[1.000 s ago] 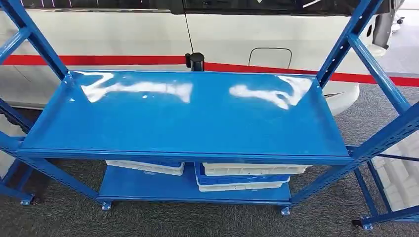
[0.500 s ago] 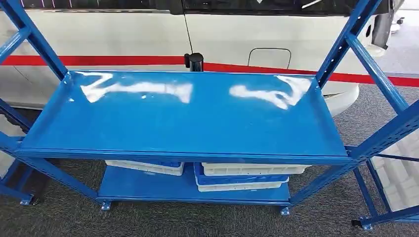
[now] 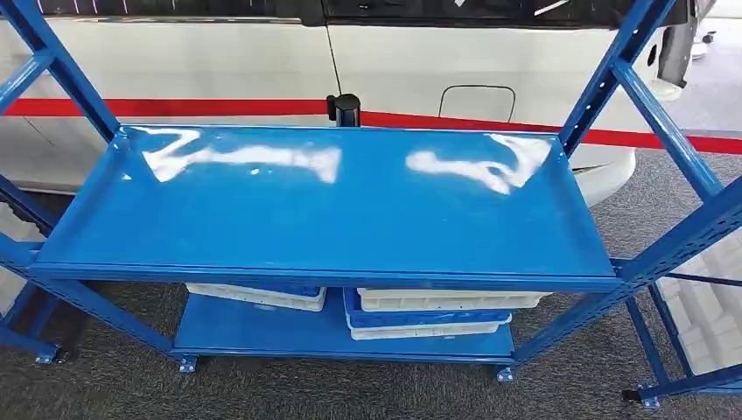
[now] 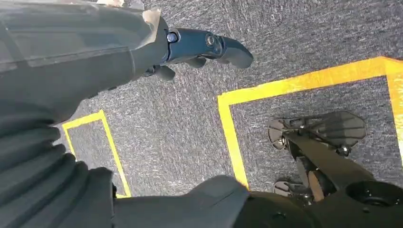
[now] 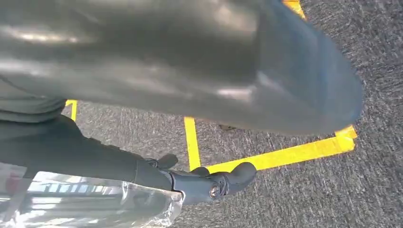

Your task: Take the parts from the cabinet and place them on the table.

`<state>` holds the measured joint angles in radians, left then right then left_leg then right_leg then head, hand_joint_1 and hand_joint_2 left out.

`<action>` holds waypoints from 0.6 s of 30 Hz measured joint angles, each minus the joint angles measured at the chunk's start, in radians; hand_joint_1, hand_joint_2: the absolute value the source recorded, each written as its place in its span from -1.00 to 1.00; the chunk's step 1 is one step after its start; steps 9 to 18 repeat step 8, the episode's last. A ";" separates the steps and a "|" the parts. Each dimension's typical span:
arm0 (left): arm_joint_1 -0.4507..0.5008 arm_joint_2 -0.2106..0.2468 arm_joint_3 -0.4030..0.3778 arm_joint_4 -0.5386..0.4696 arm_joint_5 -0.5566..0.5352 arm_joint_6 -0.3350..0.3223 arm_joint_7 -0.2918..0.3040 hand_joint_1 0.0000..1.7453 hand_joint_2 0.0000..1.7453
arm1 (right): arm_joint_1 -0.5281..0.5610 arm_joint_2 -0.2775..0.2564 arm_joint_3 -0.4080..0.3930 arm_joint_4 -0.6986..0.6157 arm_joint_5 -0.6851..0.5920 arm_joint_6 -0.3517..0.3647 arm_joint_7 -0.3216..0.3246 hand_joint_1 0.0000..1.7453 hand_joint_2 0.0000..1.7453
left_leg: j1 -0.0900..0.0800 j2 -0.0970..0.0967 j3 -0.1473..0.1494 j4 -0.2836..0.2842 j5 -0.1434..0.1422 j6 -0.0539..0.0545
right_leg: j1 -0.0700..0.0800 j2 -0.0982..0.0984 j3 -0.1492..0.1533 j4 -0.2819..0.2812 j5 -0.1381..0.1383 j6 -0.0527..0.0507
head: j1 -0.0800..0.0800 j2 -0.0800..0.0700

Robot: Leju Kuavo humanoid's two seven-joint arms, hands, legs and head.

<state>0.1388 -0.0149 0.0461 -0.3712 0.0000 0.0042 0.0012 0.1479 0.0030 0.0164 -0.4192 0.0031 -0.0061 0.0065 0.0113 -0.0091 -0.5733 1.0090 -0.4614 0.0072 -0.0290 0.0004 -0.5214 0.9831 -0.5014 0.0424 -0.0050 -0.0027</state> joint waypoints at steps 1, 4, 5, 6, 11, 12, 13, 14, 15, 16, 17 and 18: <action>0.001 0.000 -0.001 -0.001 0.000 0.000 0.000 -1.00 -1.00 | 0.000 0.000 0.000 0.001 0.000 0.000 0.000 -1.00 -1.00 | 0.000 0.000 0.000 0.000 0.000 0.000 | 0.000 0.000 0.000 0.000 0.000 0.000 | 0.000 0.000; 0.001 0.001 -0.008 -0.003 0.000 0.000 0.000 -1.00 -1.00 | 0.000 -0.002 0.000 0.003 0.000 0.000 0.000 -1.00 -1.00 | 0.000 0.000 0.000 0.000 0.000 0.000 | 0.000 0.000 0.000 0.000 0.000 0.000 | 0.000 0.000; 0.002 0.001 -0.012 -0.005 0.000 0.000 0.000 -1.00 -1.00 | 0.000 -0.002 0.000 0.003 0.000 0.000 0.000 -1.00 -1.00 | 0.000 0.000 0.000 0.000 0.000 0.000 | 0.000 0.000 0.000 0.000 0.000 0.000 | 0.000 0.000; 0.002 0.001 -0.016 -0.005 0.000 0.000 0.000 -1.00 -1.00 | 0.000 -0.002 0.000 0.004 0.000 0.000 0.000 -1.00 -1.00 | 0.000 0.000 0.000 0.000 0.000 0.000 | 0.000 0.000 0.000 0.000 0.000 0.000 | 0.000 0.000; 0.002 0.001 -0.018 -0.007 0.000 0.000 0.000 -1.00 -1.00 | 0.000 -0.002 0.000 0.005 0.000 0.000 0.000 -1.00 -1.00 | 0.000 0.000 0.000 0.000 0.000 0.000 | 0.000 0.000 0.000 0.000 0.000 0.000 | 0.000 0.000; 0.002 0.001 -0.018 -0.007 0.000 0.000 0.000 -1.00 -1.00 | 0.000 -0.002 0.000 0.005 0.000 0.000 0.000 -1.00 -1.00 | 0.000 0.000 0.000 0.000 0.000 0.000 | 0.000 0.000 0.000 0.000 0.000 0.000 | 0.000 0.000; 0.002 0.001 -0.018 -0.007 0.000 0.000 0.000 -1.00 -1.00 | 0.000 -0.002 0.000 0.005 0.000 0.000 0.000 -1.00 -1.00 | 0.000 0.000 0.000 0.000 0.000 0.000 | 0.000 0.000 0.000 0.000 0.000 0.000 | 0.000 0.000; 0.002 0.001 -0.018 -0.007 0.000 0.000 0.000 -1.00 -1.00 | 0.000 -0.002 0.000 0.005 0.000 0.000 0.000 -1.00 -1.00 | 0.000 0.000 0.000 0.000 0.000 0.000 | 0.000 0.000 0.000 0.000 0.000 0.000 | 0.000 0.000; 0.002 0.001 -0.018 -0.007 0.000 0.000 0.000 -1.00 -1.00 | 0.000 -0.002 0.000 0.005 0.000 0.000 0.000 -1.00 -1.00 | 0.000 0.000 0.000 0.000 0.000 0.000 | 0.000 0.000 0.000 0.000 0.000 0.000 | 0.000 0.000; 0.002 0.001 -0.018 -0.007 0.000 0.000 0.000 -1.00 -1.00 | 0.000 -0.002 0.000 0.005 0.000 0.000 0.000 -1.00 -1.00 | 0.000 0.000 0.000 0.000 0.000 0.000 | 0.000 0.000 0.000 0.000 0.000 0.000 | 0.000 0.000; 0.002 0.001 -0.018 -0.007 0.000 0.000 0.000 -1.00 -1.00 | 0.000 -0.002 0.000 0.005 0.000 0.000 0.000 -1.00 -1.00 | 0.000 0.000 0.000 0.000 0.000 0.000 | 0.000 0.000 0.000 0.000 0.000 0.000 | 0.000 0.000; 0.002 0.001 -0.018 -0.007 0.000 0.000 0.000 -1.00 -1.00 | 0.000 -0.002 0.000 0.005 0.000 0.000 0.000 -1.00 -1.00 | 0.000 0.000 0.000 0.000 0.000 0.000 | 0.000 0.000 0.000 0.000 0.000 0.000 | 0.000 0.000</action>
